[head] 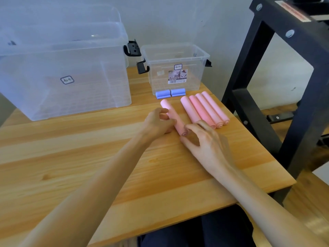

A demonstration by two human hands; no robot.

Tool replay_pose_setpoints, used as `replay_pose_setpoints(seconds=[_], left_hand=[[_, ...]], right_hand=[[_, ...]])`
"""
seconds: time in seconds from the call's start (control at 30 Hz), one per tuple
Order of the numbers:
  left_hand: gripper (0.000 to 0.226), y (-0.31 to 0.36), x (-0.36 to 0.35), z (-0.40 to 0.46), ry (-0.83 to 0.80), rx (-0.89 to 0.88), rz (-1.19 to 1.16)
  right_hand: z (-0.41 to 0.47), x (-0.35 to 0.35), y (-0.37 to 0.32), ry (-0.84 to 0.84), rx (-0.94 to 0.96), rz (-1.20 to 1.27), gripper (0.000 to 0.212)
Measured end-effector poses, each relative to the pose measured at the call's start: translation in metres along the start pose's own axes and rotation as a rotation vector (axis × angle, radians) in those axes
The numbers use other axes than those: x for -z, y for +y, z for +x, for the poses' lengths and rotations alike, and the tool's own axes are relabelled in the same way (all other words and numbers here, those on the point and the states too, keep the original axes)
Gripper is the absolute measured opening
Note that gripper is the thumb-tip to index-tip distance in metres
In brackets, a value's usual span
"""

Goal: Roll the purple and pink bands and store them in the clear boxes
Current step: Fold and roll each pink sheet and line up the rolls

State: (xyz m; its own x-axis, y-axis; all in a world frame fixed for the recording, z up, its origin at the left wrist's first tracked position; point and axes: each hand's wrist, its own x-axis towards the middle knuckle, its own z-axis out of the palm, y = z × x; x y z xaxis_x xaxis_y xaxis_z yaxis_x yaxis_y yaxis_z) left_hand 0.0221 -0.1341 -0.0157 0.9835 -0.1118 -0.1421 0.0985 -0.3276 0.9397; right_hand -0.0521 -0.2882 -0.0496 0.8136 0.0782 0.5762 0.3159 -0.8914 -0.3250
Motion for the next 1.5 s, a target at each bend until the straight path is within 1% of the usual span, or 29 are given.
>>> replay_pose_setpoints(seconds=[0.23, 0.37, 0.47, 0.57, 0.7, 0.8, 0.83, 0.9, 1.03, 1.13, 1.2, 1.27, 1.37, 1.43, 1.5], left_hand=[[0.029, -0.003, 0.013, 0.017, 0.015, -0.050, 0.081], [0.018, -0.003, 0.025, 0.036, -0.044, -0.061, 0.142], [0.013, 0.000, 0.033, 0.047, -0.080, -0.087, 0.248], [0.012, 0.005, 0.037, 0.051, -0.134, -0.063, 0.276], [0.013, 0.008, 0.040, 0.050, -0.190, 0.058, 0.160], [0.021, 0.011, 0.038, 0.048, -0.192, 0.231, -0.061], [0.026, 0.012, 0.036, 0.047, -0.183, 0.290, -0.131], [0.033, 0.013, 0.033, 0.043, -0.152, 0.355, -0.221], [0.035, 0.014, 0.027, 0.041, -0.111, 0.373, -0.237], [0.018, 0.021, 0.023, 0.039, -0.117, 0.354, -0.188], [0.023, 0.025, 0.021, 0.038, -0.114, 0.352, -0.186], [0.027, 0.028, 0.018, 0.038, -0.100, 0.374, -0.211], [0.024, 0.029, 0.014, 0.039, -0.081, 0.430, -0.259], [0.025, 0.030, 0.012, 0.038, -0.076, 0.457, -0.280], [0.026, 0.032, 0.009, 0.036, -0.082, 0.482, -0.291]], right_hand=[[0.029, -0.006, -0.010, -0.054, 0.011, -0.035, 0.021], [0.049, -0.010, -0.006, -0.166, -0.020, -0.068, 0.021], [0.059, -0.016, -0.001, -0.144, -0.021, -0.188, 0.024], [0.064, -0.019, 0.003, -0.190, -0.046, -0.234, 0.023], [0.072, -0.016, -0.002, -0.282, -0.157, -0.204, 0.024], [0.080, -0.008, -0.010, -0.378, -0.249, -0.116, 0.022], [0.082, -0.007, -0.014, -0.392, -0.280, -0.074, 0.020], [0.087, -0.003, -0.022, -0.386, -0.317, -0.030, 0.018], [0.091, -0.002, -0.025, -0.445, -0.329, -0.024, 0.025], [0.092, 0.005, -0.025, -0.474, -0.350, 0.027, 0.026], [0.094, 0.009, -0.024, -0.462, -0.396, 0.065, 0.025], [0.095, 0.010, -0.018, -0.391, -0.421, 0.017, 0.021], [0.096, 0.011, -0.002, -0.325, -0.416, -0.212, 0.028], [0.097, 0.011, 0.005, -0.344, -0.425, -0.307, 0.029], [0.093, 0.010, 0.005, -0.379, -0.438, -0.348, 0.029]])
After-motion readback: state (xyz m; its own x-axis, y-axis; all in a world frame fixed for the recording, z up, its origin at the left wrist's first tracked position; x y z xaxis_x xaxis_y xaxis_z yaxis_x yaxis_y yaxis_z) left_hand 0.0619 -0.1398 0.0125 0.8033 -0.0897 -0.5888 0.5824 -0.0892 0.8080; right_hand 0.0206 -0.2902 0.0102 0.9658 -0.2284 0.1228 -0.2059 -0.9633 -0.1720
